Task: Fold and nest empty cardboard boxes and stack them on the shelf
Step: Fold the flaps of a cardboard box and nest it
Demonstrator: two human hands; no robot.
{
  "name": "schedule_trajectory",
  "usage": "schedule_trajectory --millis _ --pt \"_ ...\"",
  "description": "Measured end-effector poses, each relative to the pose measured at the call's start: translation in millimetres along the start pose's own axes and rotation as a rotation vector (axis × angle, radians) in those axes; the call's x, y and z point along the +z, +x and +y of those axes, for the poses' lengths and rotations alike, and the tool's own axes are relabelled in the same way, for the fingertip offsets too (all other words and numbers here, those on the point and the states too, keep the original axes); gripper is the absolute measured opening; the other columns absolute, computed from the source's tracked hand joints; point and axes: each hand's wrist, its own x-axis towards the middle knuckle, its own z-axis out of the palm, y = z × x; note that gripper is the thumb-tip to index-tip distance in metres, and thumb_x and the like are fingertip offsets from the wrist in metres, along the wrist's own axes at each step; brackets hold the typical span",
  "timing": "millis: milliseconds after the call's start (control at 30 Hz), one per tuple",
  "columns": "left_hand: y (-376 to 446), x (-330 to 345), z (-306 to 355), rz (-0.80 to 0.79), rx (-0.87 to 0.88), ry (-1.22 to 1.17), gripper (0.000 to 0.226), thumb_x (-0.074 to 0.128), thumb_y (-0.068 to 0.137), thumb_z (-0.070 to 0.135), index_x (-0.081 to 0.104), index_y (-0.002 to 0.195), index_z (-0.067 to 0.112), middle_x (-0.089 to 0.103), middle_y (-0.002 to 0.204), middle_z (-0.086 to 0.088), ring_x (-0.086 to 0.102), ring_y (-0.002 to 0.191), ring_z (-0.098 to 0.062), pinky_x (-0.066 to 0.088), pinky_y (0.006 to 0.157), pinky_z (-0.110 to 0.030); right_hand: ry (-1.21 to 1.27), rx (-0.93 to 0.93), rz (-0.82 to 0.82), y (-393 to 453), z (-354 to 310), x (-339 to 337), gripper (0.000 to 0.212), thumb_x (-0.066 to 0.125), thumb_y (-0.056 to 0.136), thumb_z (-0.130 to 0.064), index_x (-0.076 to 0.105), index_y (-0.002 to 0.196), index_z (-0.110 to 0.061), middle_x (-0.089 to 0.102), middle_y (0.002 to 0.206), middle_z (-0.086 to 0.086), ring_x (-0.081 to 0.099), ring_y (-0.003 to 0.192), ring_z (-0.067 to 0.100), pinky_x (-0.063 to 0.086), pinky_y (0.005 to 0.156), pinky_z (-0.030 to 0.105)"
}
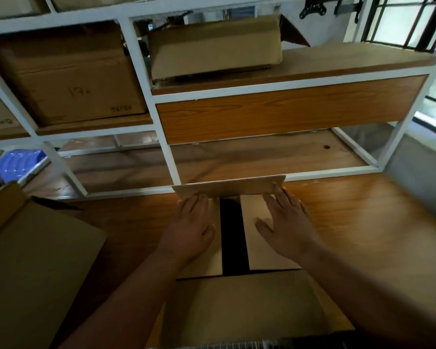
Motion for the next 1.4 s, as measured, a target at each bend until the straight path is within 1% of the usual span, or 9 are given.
schedule_trajectory --millis 167,433,633,767,867,1000,1067,1167,1400 --pt "50.7 10.5 -4.7 -0.174 -0.078 -0.039 0.089 0.042 0.095 0.07 0.016 0.169 0.028 0.021 0.177 0.001 0.021 0.162 -0.025 0.026 0.129 -0.056 0.029 0.046 -0.103 47.5 0.5 5.5 0.079 0.035 0.103 -0.072 0.019 0.169 -0.032 0.015 0.18 -0.005 0.006 0.167 0.024 0.012 0.132 0.063" --pt "58.9 21.6 -4.8 -0.193 -0.087 -0.057 0.071 0.039 0.091 0.077 0.04 0.152 0.041 0.046 0.162 0.008 0.043 0.15 -0.023 0.028 0.125 -0.064 0.077 0.091 -0.18 53.2 9.7 18.1 0.083 0.032 0.101 -0.078 0.025 0.169 -0.031 0.027 0.176 -0.006 0.013 0.166 0.025 0.011 0.132 0.064" --pt "8.4 -8.1 54.0 0.026 0.053 -0.092 0.05 0.036 0.103 0.064 0.066 0.125 0.029 0.067 0.12 0.007 0.057 0.115 -0.018 0.052 0.094 -0.039 0.215 0.101 -0.103 6.3 12.8 7.9 0.077 0.038 0.104 -0.073 0.023 0.169 -0.035 0.012 0.181 -0.008 -0.002 0.168 0.02 0.007 0.134 0.06" --pt "-26.0 -7.2 96.8 -0.078 -0.052 -0.223 0.057 0.029 0.103 0.074 0.063 0.125 0.033 0.064 0.102 0.008 0.057 0.096 -0.009 0.056 0.083 -0.038 0.312 0.17 -0.053 -47.4 20.3 7.0 0.074 0.039 0.103 -0.073 0.028 0.167 -0.037 0.015 0.18 -0.01 0.001 0.167 0.016 0.015 0.135 0.052" --pt "-34.4 -2.5 111.8 -0.109 -0.106 -0.351 0.068 0.028 0.1 0.081 0.056 0.141 0.035 0.067 0.109 0.01 0.063 0.095 -0.005 0.06 0.083 -0.035 0.363 0.176 -0.041 -82.2 24.5 -0.6 0.071 0.042 0.104 -0.07 0.029 0.167 -0.039 0.016 0.179 -0.011 0.007 0.165 0.013 0.018 0.133 0.045" --pt "-44.1 -18.9 135.8 -0.007 -0.092 -0.59 0.059 0.046 0.104 0.067 0.035 0.157 0.044 0.061 0.143 0.013 0.06 0.12 -0.003 0.059 0.098 -0.036 0.498 0.206 0.009 -113.8 26.9 -15.5 0.065 0.04 0.105 -0.069 0.031 0.164 -0.043 0.018 0.174 -0.02 0.016 0.16 0.009 0.027 0.129 0.044" --pt "-49.8 -31.4 157.4 0.022 -0.022 -0.739 0.069 0.053 0.104 0.061 0.017 0.162 0.052 0.052 0.152 0.018 0.053 0.132 -0.002 0.053 0.106 -0.035 0.559 0.247 0.125 -125.7 32.5 -15.4 0.056 0.039 0.107 -0.065 0.043 0.157 -0.042 0.033 0.168 -0.018 0.033 0.152 0.008 0.039 0.12 0.043" --pt "-57.3 -38.8 191.5 -0.045 0.139 -0.773 0.082 0.055 0.103 0.06 0.0 0.164 0.056 0.043 0.159 0.02 0.042 0.142 0.003 0.043 0.111 -0.033 0.684 0.366 0.387 -142.6 50.4 -10.6 0.029 0.05 0.109 -0.032 0.062 0.134 -0.036 0.063 0.136 -0.014 0.06 0.122 0.008 0.054 0.103 0.046" --pt "-61.2 -3.2 231.0 -0.266 0.251 -0.56 0.06 0.041 0.106 0.068 0.025 0.161 0.05 0.048 0.155 0.017 0.049 0.13 0.003 0.048 0.11 -0.036 0.636 0.381 0.565 -182.3 79.2 0.0 0.019 0.06 0.099 -0.012 0.067 0.112 -0.025 0.066 0.103 -0.016 0.066 0.095 0.01 0.059 0.077 0.049"
